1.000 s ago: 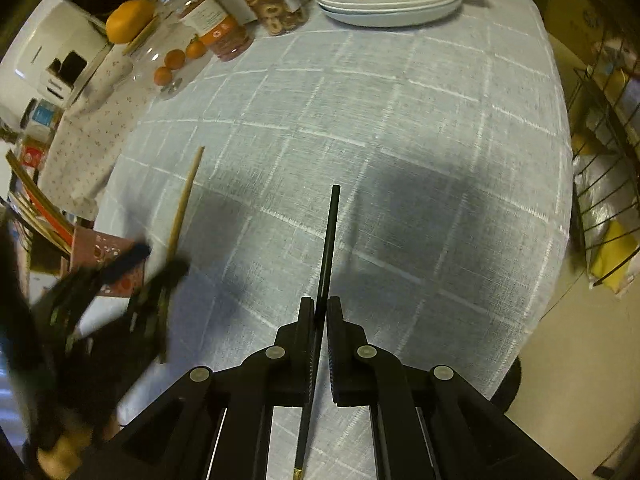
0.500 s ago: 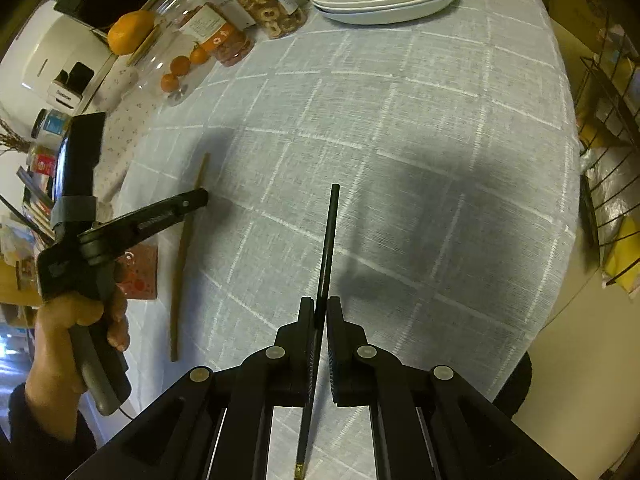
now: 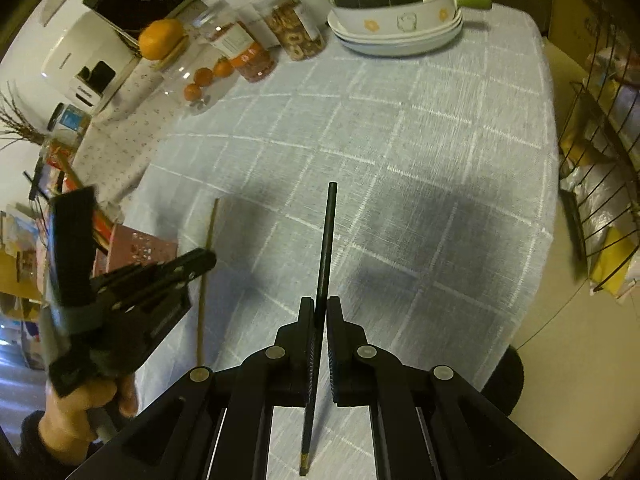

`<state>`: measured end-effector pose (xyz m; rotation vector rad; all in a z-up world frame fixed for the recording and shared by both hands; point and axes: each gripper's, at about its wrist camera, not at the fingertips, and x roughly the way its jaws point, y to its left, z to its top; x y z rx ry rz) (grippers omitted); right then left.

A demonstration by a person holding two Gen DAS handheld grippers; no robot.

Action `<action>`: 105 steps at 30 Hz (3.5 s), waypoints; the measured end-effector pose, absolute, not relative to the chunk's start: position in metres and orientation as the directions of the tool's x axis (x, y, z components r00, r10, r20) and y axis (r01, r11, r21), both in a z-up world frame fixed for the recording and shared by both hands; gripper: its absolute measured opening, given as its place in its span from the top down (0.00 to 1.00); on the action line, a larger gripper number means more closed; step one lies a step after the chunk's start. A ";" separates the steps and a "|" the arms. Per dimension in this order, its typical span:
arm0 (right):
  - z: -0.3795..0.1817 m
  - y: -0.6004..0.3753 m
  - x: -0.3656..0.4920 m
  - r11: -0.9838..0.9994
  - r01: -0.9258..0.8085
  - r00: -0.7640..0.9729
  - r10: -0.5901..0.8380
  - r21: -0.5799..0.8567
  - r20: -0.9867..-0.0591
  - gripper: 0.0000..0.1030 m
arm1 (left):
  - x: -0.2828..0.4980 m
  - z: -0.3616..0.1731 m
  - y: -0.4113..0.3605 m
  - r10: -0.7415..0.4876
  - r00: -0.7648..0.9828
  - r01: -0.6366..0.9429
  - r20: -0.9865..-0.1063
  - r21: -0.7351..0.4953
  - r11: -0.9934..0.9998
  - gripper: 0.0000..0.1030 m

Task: Organize utensils
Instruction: 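Close the left tool on the remaining wooden chopstick while the right tool holds its chopstick, then carry both chopsticks to the pink caddy and lower them in with both tools, then open both tools over the caddy and pull them back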

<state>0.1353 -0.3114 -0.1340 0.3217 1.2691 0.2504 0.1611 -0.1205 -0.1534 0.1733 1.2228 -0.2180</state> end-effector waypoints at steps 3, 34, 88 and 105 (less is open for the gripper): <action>-0.120 -0.307 0.126 0.935 -0.040 0.307 0.348 0.353 -0.886 0.94 | 0.140 -0.133 -0.117 -0.094 0.370 0.284 -0.924 0.016 0.959 0.94; -0.002 -0.181 0.063 0.913 -0.391 0.568 0.341 0.119 -0.749 0.95 | 0.044 0.021 0.046 -0.285 0.777 0.182 -0.561 -0.233 0.955 0.94; 0.028 -0.078 0.125 0.878 -0.430 0.604 0.454 0.212 -0.655 0.95 | 0.079 -0.027 0.106 -0.169 0.663 -0.017 -0.729 -0.240 0.971 0.52; 0.034 -0.118 0.115 0.882 -0.348 0.604 0.471 0.318 -0.643 0.52 | 0.068 -0.026 0.084 -0.150 0.635 0.037 -0.758 -0.164 0.986 0.25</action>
